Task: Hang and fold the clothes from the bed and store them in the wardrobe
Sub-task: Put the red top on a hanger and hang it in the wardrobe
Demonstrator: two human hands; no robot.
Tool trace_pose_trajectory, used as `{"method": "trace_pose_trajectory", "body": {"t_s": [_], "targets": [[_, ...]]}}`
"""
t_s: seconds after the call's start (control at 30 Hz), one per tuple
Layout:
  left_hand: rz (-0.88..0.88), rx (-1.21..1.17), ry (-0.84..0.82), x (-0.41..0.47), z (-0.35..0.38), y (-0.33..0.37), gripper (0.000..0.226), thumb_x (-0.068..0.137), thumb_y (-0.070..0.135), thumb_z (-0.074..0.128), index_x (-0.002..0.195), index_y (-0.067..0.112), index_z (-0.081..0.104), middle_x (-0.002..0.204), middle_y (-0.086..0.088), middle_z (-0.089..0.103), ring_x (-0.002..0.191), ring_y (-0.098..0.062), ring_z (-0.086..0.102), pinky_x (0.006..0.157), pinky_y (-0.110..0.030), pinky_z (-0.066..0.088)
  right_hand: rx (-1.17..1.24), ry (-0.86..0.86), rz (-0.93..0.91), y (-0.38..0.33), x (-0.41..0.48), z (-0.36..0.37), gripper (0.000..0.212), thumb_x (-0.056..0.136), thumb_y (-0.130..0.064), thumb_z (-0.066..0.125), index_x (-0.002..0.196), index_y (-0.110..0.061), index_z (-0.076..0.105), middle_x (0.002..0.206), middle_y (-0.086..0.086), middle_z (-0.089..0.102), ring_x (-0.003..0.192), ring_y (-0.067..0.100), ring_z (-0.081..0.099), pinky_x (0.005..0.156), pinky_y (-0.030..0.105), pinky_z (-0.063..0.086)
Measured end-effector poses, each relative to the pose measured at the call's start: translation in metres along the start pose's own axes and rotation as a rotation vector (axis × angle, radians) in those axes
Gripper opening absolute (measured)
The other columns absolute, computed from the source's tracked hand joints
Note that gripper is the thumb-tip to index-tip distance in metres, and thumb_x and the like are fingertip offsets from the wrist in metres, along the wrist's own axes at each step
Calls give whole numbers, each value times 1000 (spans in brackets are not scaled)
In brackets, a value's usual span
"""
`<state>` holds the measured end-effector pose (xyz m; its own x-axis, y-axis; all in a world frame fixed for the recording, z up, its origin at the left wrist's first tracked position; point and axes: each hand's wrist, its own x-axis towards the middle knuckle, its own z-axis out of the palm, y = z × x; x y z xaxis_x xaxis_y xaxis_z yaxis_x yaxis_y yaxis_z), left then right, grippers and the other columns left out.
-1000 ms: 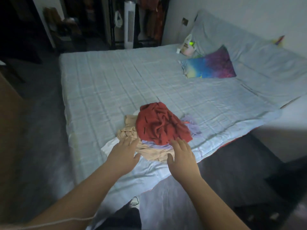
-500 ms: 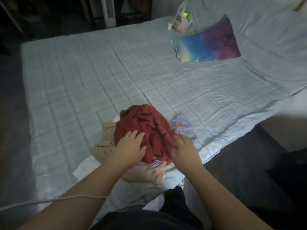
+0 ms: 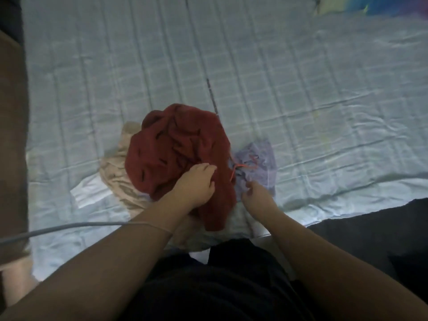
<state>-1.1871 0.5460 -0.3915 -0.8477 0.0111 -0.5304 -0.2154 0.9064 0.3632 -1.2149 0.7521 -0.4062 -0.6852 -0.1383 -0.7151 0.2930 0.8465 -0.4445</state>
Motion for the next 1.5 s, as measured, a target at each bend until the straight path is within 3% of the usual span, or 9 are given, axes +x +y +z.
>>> {"method": "trace_pose_trajectory", "body": {"t_s": [0.13,0.27,0.4,0.53,0.7,0.83,1.0,1.3,1.5], "targets": [[-89,11,-133,24,16,7,56,94,27,50,147,14,40,149,-9,44,137,-31,37,111,-44,37,-62,-261,22,8,42,3,30,100,-27,53,113,-3,64,111,25,66,104,38,63,92,38,44],[-86,138,-244,32,29,6,54,94,28,47,147,17,42,154,-14,36,142,-37,28,115,-46,31,62,-441,199,6,68,11,39,97,-39,55,109,-4,67,86,8,63,73,21,61,72,33,55],[-106,147,-292,34,36,4,52,92,27,50,143,21,47,160,-13,25,147,-37,17,113,-51,33,260,-472,217,-6,85,28,39,98,-36,57,120,-5,62,108,13,66,95,26,65,81,38,52],[-122,85,-209,39,32,4,50,90,25,51,139,16,50,151,-12,37,139,-35,28,107,-50,39,435,-449,251,-16,96,35,30,96,-14,61,119,5,62,116,23,66,94,29,63,93,46,54],[-93,67,-144,41,23,3,50,89,25,52,138,15,51,147,-11,42,135,-32,35,103,-47,42,581,-223,218,-12,94,32,19,96,-11,58,110,1,55,110,28,65,101,38,64,92,58,51],[-40,71,-96,41,13,9,49,89,24,53,137,15,50,144,-10,43,134,-31,36,104,-49,42,443,31,-5,-10,79,9,12,96,-18,59,91,-15,49,87,8,58,85,20,54,83,40,44],[40,74,-36,36,-13,18,52,91,25,51,141,14,45,144,-9,44,132,-32,38,105,-48,40,426,253,-165,-15,44,-14,13,99,-11,52,100,0,58,90,10,60,88,20,54,77,22,33],[205,-11,263,-27,-100,19,55,91,20,55,144,15,44,145,-9,47,134,-30,39,111,-45,35,310,477,-367,-50,-59,-42,17,99,-18,51,110,-9,61,104,12,66,101,30,61,91,37,45],[262,-65,506,-87,-168,19,64,90,21,56,150,17,35,150,-6,43,139,-26,35,115,-39,32,247,587,-583,-107,-128,-85,11,96,-20,54,91,-30,58,80,-15,63,78,-2,58,72,28,42]]}}
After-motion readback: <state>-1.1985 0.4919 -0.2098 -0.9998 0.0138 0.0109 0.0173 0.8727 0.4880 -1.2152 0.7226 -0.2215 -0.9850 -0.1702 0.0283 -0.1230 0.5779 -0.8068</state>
